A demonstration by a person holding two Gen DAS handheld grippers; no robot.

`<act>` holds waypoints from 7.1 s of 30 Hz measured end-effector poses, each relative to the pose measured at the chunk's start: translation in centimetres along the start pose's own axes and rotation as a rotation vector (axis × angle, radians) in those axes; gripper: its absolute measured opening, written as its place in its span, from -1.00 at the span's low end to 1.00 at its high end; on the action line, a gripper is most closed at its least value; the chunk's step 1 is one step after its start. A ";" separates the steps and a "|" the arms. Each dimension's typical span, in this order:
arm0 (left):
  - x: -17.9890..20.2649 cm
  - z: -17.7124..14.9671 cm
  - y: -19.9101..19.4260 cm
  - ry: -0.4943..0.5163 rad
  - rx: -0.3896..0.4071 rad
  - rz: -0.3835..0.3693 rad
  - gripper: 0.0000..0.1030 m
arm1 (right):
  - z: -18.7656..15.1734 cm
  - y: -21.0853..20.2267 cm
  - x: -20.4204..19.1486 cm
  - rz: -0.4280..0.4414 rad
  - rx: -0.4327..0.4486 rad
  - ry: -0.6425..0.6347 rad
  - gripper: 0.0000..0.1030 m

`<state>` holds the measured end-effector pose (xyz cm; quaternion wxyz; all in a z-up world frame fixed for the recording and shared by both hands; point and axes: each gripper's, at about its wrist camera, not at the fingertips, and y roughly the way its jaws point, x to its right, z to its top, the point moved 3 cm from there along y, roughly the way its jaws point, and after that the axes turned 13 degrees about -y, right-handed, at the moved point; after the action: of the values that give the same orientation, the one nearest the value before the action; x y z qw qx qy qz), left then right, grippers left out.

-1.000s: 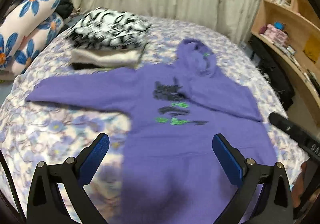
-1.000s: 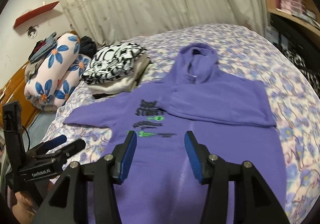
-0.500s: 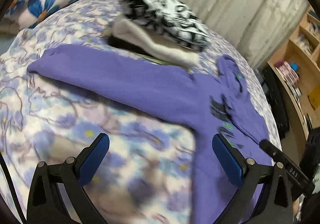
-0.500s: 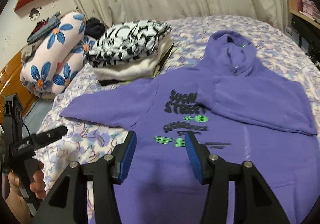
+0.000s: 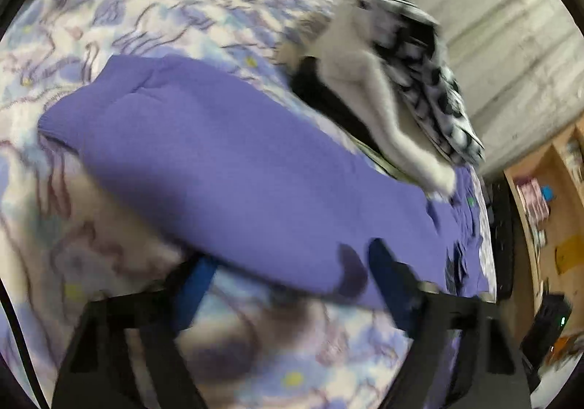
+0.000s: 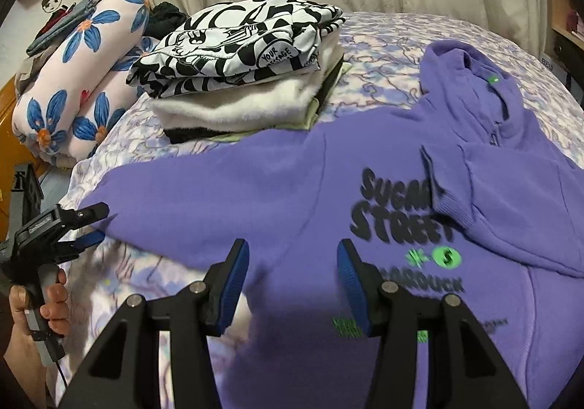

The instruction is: Fold large clothes

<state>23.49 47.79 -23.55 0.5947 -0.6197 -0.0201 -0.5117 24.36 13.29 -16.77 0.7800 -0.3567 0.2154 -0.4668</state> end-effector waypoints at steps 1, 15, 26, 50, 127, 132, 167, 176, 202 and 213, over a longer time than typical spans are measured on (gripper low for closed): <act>-0.4 0.5 0.4 -0.015 0.005 0.006 -0.05 | 0.2 0.2 -0.1 0.004 0.001 0.001 -0.03; 11.9 -4.8 -3.4 0.358 0.176 0.128 -0.91 | -1.3 -2.6 3.3 -0.008 0.015 0.050 -0.03; 29.9 -20.4 -2.9 0.718 0.146 -0.018 -0.90 | -6.1 -10.7 12.7 -0.084 0.099 0.205 -0.03; 25.9 -32.6 -2.0 0.643 0.058 0.055 0.65 | -10.9 -14.9 15.9 0.027 0.114 0.180 -0.02; 27.0 -17.8 15.7 0.492 -0.046 0.350 -0.67 | -7.2 -3.0 35.2 0.011 -0.080 0.309 -0.82; 29.4 -18.0 12.6 0.525 0.074 0.305 -0.70 | -4.7 -7.6 34.6 -0.031 0.098 0.265 -0.85; 32.7 -26.1 14.5 0.725 0.121 0.215 0.46 | -3.9 -0.6 24.4 0.095 -0.034 0.193 -0.37; 29.0 -24.4 16.4 0.658 0.029 0.231 0.77 | -8.7 -2.5 31.7 0.025 -0.037 0.244 -1.00; 29.1 -25.9 6.6 0.584 0.039 0.259 0.85 | -10.5 -13.6 28.5 -0.055 0.030 0.276 -0.70; 29.8 -28.7 0.2 0.593 0.063 0.159 0.99 | -11.1 -19.3 25.6 -0.052 0.097 0.235 -0.41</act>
<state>20.27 8.58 -10.66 0.6317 -0.4242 0.1873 -0.6212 17.91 -19.19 -9.49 0.7533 -0.2668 0.2734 -0.5353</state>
